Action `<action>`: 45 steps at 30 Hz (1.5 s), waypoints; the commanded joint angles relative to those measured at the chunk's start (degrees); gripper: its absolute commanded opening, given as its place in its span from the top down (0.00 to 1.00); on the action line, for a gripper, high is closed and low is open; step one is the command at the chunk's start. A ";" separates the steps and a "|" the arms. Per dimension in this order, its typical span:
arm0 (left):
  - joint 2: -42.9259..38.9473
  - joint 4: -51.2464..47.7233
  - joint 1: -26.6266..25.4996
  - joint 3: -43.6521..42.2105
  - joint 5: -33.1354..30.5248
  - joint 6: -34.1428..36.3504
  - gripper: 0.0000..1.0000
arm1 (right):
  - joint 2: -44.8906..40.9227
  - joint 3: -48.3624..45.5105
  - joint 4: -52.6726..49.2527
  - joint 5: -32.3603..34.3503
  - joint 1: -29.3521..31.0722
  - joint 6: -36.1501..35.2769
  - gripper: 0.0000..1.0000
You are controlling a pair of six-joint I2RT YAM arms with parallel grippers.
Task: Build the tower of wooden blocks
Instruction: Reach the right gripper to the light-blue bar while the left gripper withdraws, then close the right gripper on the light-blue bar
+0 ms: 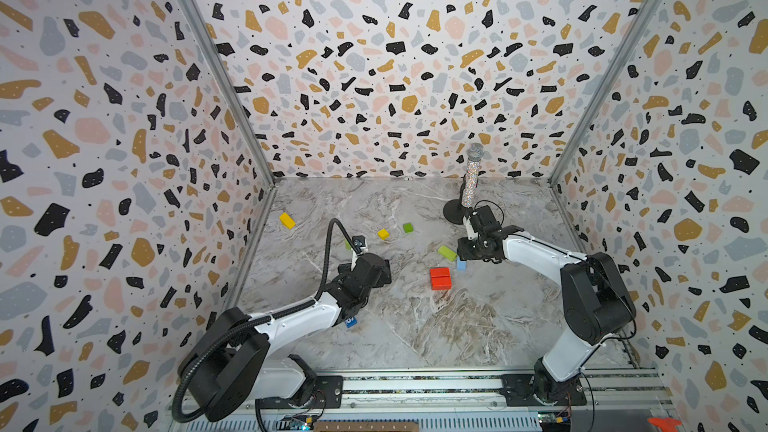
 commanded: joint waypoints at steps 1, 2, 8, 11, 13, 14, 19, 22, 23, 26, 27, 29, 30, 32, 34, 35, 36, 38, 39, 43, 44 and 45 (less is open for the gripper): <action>-1.20 2.02 0.40 -1.05 -1.36 0.25 0.00 | 0.56 1.50 -2.03 0.86 0.29 -0.26 0.47; -1.49 2.13 0.44 -1.22 -1.41 0.28 0.00 | 0.78 1.42 -1.98 0.86 0.33 -0.24 0.47; -2.04 2.19 0.61 -1.56 -1.69 0.03 0.00 | 2.21 1.22 -1.72 1.22 0.64 0.11 0.47; -1.96 1.91 0.87 -1.45 -1.67 -0.47 0.00 | 2.87 1.44 -1.70 1.16 0.77 0.14 0.48; -2.11 1.83 0.97 -1.44 -1.59 -0.50 0.00 | 3.25 1.81 -1.81 1.25 0.93 0.06 0.48; -2.16 1.87 1.05 -1.53 -1.59 -0.50 0.00 | 3.57 1.84 -1.89 1.44 0.95 -0.02 0.48; -2.21 1.95 1.32 -1.62 -1.15 -0.72 0.00 | 4.65 2.11 -2.16 1.80 1.10 -0.18 0.49; -2.21 1.99 1.41 -1.62 -0.98 -0.68 0.00 | 4.82 2.15 -2.16 1.90 1.32 -0.27 0.50; -2.28 1.99 1.40 -1.62 -0.88 -0.68 0.00 | 4.92 2.18 -2.16 1.95 1.41 -0.26 0.50; -2.25 1.98 1.49 -1.62 -0.79 -0.77 0.00 | 5.26 2.52 -2.49 2.14 1.78 -0.39 0.51; -2.21 2.00 1.49 -1.62 -0.79 -0.77 0.00 | 5.24 2.59 -2.59 2.16 1.90 -0.43 0.52; -2.23 1.93 1.58 -1.62 -0.77 -0.83 0.00 | 5.15 2.71 -2.84 2.52 2.04 -0.47 0.52; -2.21 1.91 1.58 -1.64 -0.71 -0.76 0.00 | 5.04 2.72 -2.95 2.62 2.18 -0.59 0.53; -2.30 1.93 1.59 -1.62 -0.70 -0.83 0.00 | 4.86 2.67 -3.12 2.85 2.26 -0.66 0.57; -2.20 1.98 1.67 -1.59 -0.63 -0.84 0.00 | 4.62 2.62 -3.12 2.78 2.32 -0.66 0.58; -2.12 1.92 1.67 -1.47 -0.65 -0.84 0.00 | 4.66 2.56 -3.21 2.82 2.36 -0.62 0.58; -2.12 1.80 1.76 -1.38 -0.64 -0.76 0.00 | 4.56 2.53 -3.30 2.89 2.36 -0.68 0.59; -2.12 1.71 1.84 -1.37 -0.56 -0.82 0.00 | 4.73 2.54 -3.38 2.89 2.39 -0.62 0.59; -2.16 1.63 1.93 -1.36 -0.38 -0.79 0.00 | 4.88 2.51 -3.43 2.80 2.52 -0.55 0.59; -2.30 1.71 2.18 -1.44 -0.29 -0.93 0.00 | 5.35 2.67 -3.56 2.85 2.80 -0.46 0.60; -2.32 1.64 2.20 -1.42 -0.22 -1.00 0.00 | 5.36 2.77 -3.56 2.78 2.88 -0.34 0.60; -2.33 1.64 2.28 -1.42 -0.20 -1.10 0.00 | 5.45 2.77 -3.56 2.78 2.94 -0.33 0.61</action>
